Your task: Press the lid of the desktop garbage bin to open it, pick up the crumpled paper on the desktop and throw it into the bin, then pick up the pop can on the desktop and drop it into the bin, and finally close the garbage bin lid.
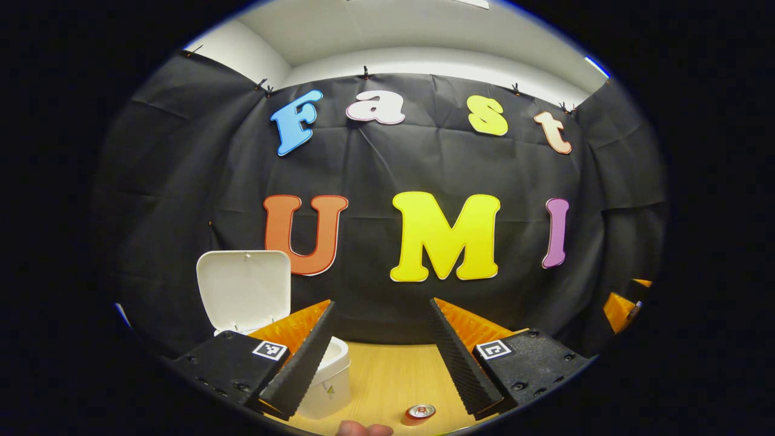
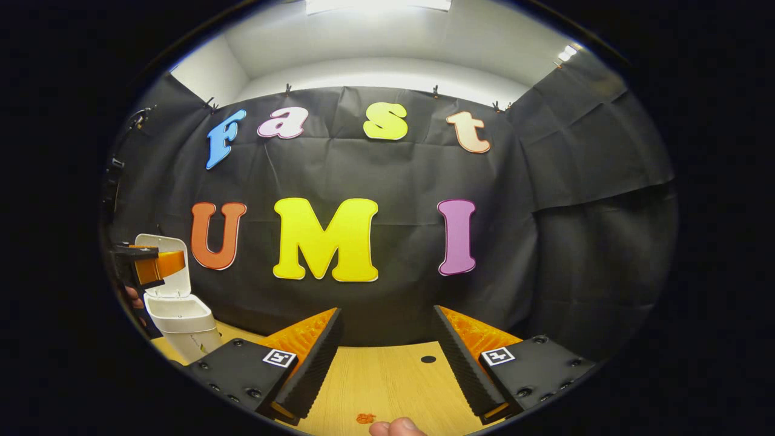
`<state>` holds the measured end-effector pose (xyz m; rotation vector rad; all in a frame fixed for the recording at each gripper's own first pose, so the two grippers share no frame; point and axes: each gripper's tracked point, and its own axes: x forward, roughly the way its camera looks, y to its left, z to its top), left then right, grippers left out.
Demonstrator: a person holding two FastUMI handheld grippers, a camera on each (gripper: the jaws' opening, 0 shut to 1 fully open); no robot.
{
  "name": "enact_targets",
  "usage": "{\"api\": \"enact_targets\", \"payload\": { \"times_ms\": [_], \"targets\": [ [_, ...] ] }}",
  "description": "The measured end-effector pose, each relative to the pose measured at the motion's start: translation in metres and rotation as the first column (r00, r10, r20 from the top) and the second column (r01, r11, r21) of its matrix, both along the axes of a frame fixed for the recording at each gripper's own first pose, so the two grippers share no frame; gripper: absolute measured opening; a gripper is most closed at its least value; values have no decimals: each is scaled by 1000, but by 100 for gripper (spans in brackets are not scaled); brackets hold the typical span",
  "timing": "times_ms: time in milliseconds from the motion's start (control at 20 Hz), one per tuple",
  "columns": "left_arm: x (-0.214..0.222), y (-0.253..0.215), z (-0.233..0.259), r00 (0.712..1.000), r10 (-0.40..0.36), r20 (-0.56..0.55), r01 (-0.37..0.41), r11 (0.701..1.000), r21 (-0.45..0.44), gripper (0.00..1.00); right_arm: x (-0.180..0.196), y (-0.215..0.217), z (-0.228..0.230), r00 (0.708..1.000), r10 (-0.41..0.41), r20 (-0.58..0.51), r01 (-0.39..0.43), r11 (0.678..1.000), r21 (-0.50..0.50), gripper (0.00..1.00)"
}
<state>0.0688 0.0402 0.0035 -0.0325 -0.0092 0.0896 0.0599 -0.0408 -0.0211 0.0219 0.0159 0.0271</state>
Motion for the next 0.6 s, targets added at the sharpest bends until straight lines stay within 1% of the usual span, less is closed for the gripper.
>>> {"api": "enact_targets", "payload": {
  "times_ms": [150, 250, 400, 600],
  "targets": [
    [-8, -7, -8, 1000, -14, -7, 14, 1000, 3, 97, -1, 1, -13, 1000, 18, -19, -18, 1000, -3, 95],
    [-14, -11, -11, 1000, -25, -5, 25, 999, 35, 97, -2, 3, -27, 999, 35, -36, -36, 999, -21, 95],
    [-23, -18, -17, 999, -47, -11, 48, 997, 68, 97, -3, 6, -58, 994, 65, -92, -69, 997, -38, 95],
    [-35, -30, -30, 996, -73, -53, 75, 996, 50, 97, -5, 15, -106, 976, 118, -185, -127, 991, -36, 94]
  ]
}}
